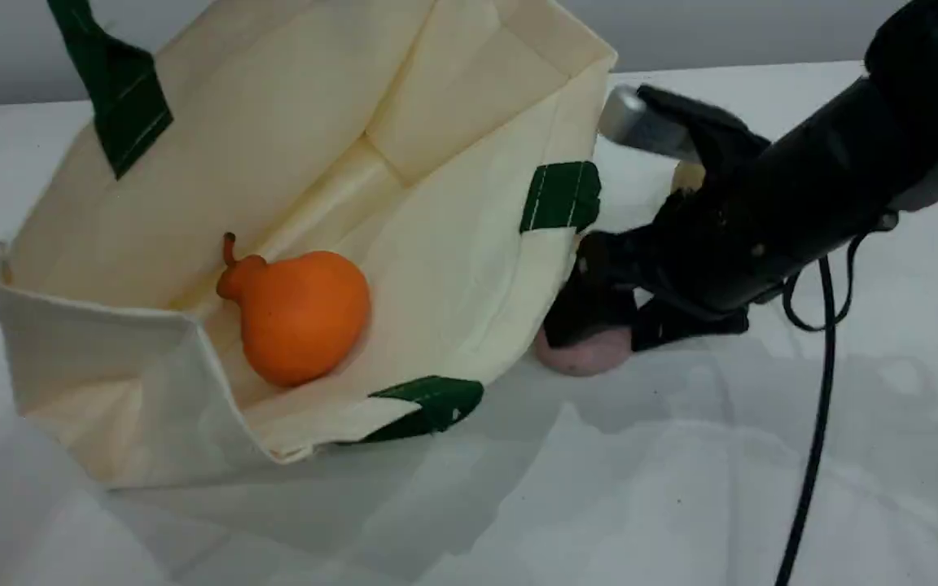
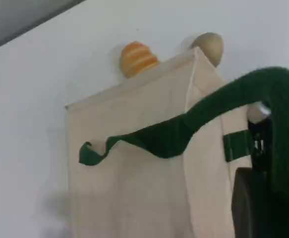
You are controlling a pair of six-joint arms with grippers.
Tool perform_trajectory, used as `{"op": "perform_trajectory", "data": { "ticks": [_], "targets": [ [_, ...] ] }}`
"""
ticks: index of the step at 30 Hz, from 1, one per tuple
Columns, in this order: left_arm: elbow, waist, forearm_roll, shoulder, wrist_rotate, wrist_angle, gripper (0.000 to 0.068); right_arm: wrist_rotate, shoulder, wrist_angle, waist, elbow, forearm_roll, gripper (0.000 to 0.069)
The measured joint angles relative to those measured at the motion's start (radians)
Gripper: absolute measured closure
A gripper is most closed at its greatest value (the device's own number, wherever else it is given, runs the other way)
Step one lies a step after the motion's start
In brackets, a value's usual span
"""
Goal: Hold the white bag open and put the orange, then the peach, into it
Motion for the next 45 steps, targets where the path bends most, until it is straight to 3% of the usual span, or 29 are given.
{"op": "perform_trajectory", "data": {
  "ticks": [2, 6, 7, 13, 17, 21, 26, 34, 39, 45],
  "targets": [
    [0.0, 0.0, 0.0, 0.0, 0.0, 0.0, 0.0626, 0.0, 0.001, 0.001, 0.0, 0.0, 0.0, 0.0183],
    [0.0, 0.0, 0.002, 0.0, 0.0, 0.0, 0.0626, 0.0, 0.001, 0.01, 0.0, 0.0, 0.0, 0.04],
    [0.0, 0.0, 0.002, 0.0, 0.0, 0.0, 0.0626, 0.0, 0.001, 0.013, 0.0, 0.0, 0.0, 0.041],
    [0.0, 0.0, 0.002, 0.0, 0.002, 0.001, 0.0626, -0.001, -0.03, 0.002, -0.032, 0.005, -0.015, 0.0405],
    [0.0, 0.0, 0.003, 0.0, 0.003, 0.003, 0.0626, 0.0, -0.118, -0.071, -0.11, 0.005, -0.039, 0.0405],
    [0.0, 0.0, 0.003, 0.002, 0.003, 0.003, 0.0626, 0.03, -0.228, -0.05, -0.2, 0.005, -0.182, 0.0405],
    [0.0, 0.0, -0.001, 0.007, 0.003, 0.001, 0.0626, 0.182, -0.397, 0.04, -0.268, 0.004, -0.324, 0.0405],
    [0.0, -0.009, -0.042, 0.022, 0.004, -0.014, 0.0626, 0.197, -0.523, 0.232, -0.172, 0.004, -0.29, 0.0405],
    [0.0, -0.01, -0.101, 0.024, 0.027, -0.015, 0.0626, 0.186, -0.514, 0.155, -0.036, 0.004, -0.275, 0.0405],
    [0.0, -0.01, -0.102, 0.023, 0.027, -0.018, 0.0626, 0.119, -0.429, 0.01, 0.116, 0.002, -0.178, 0.0405]
  ]
}}
